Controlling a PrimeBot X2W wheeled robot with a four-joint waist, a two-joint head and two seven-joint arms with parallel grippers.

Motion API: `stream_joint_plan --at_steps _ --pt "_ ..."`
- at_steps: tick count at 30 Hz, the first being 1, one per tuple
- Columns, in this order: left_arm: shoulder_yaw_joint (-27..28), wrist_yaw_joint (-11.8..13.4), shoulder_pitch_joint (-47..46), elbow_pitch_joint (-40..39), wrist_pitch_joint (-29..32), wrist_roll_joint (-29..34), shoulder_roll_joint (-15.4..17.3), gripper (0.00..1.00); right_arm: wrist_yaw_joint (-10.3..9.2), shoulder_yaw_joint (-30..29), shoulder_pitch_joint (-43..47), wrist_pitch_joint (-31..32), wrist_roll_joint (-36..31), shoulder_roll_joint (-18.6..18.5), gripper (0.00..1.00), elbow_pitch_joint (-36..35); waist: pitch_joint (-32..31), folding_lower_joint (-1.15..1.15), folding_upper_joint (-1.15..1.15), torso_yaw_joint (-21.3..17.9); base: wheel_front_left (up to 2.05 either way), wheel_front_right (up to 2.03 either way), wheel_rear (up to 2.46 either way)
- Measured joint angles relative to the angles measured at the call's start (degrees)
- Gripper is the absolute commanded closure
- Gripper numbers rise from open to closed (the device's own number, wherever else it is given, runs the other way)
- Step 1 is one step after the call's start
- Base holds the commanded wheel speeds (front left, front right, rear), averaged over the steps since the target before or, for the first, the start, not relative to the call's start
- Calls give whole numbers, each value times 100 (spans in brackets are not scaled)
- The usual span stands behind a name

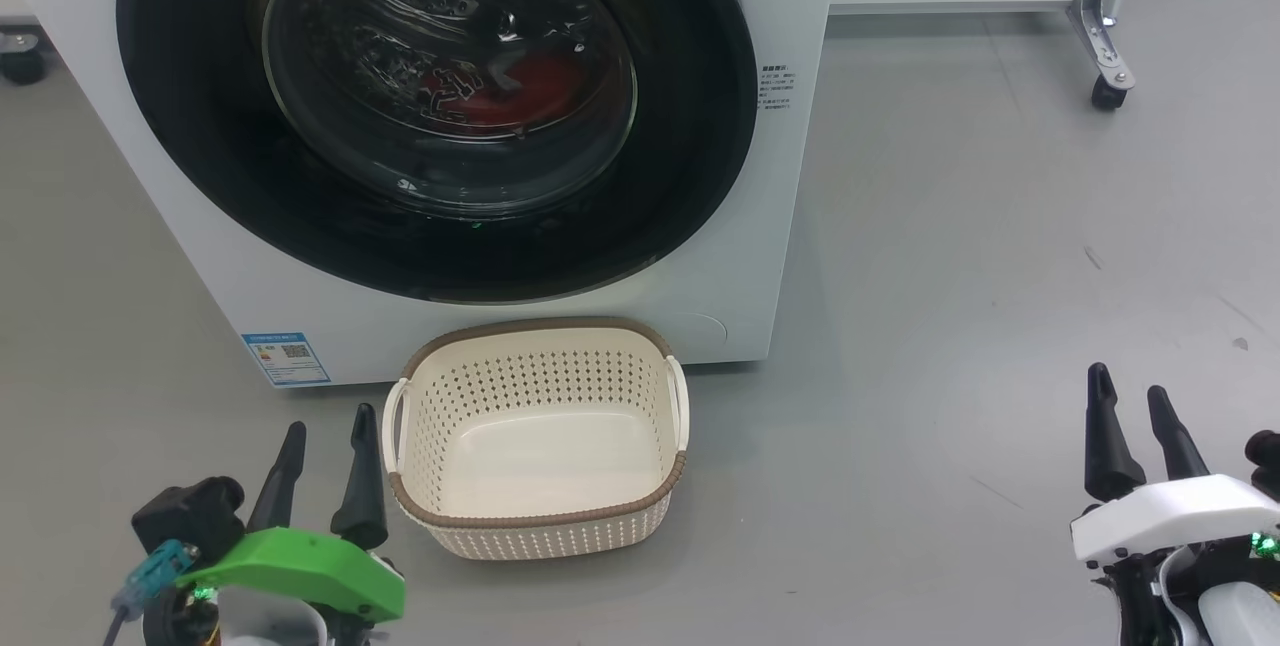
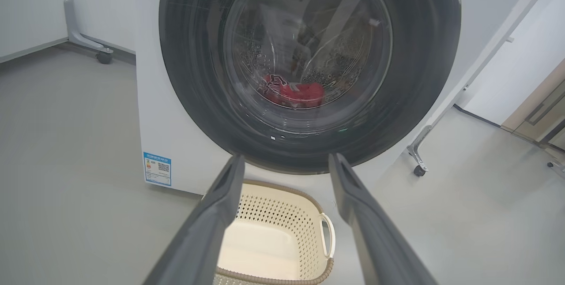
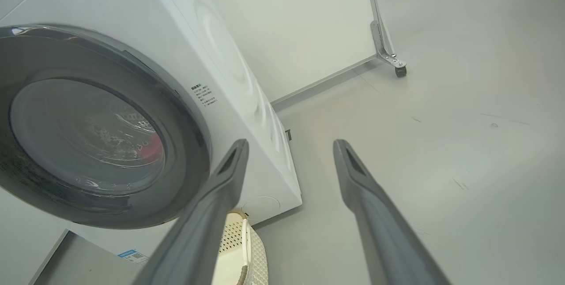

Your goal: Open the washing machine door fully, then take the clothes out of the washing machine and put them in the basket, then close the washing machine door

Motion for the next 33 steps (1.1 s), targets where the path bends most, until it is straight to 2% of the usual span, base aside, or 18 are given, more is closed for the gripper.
stream_joint_plan --at_steps 15,20,33 --pt "-238 245 11 24 -291 1145 -113 0 -227 437 100 -303 -1058 -5 0 -82 -16 0 0 1 0 0 0" --pt "-311 330 16 38 -415 1618 -145 0 -363 575 183 -427 -1468 -1 0 -138 -32 0 0 0 0 0 0" --pt "-464 471 71 115 -639 2444 -199 0 -576 758 359 -670 -2237 55 0 -237 -59 0 0 -3 0 0 0"
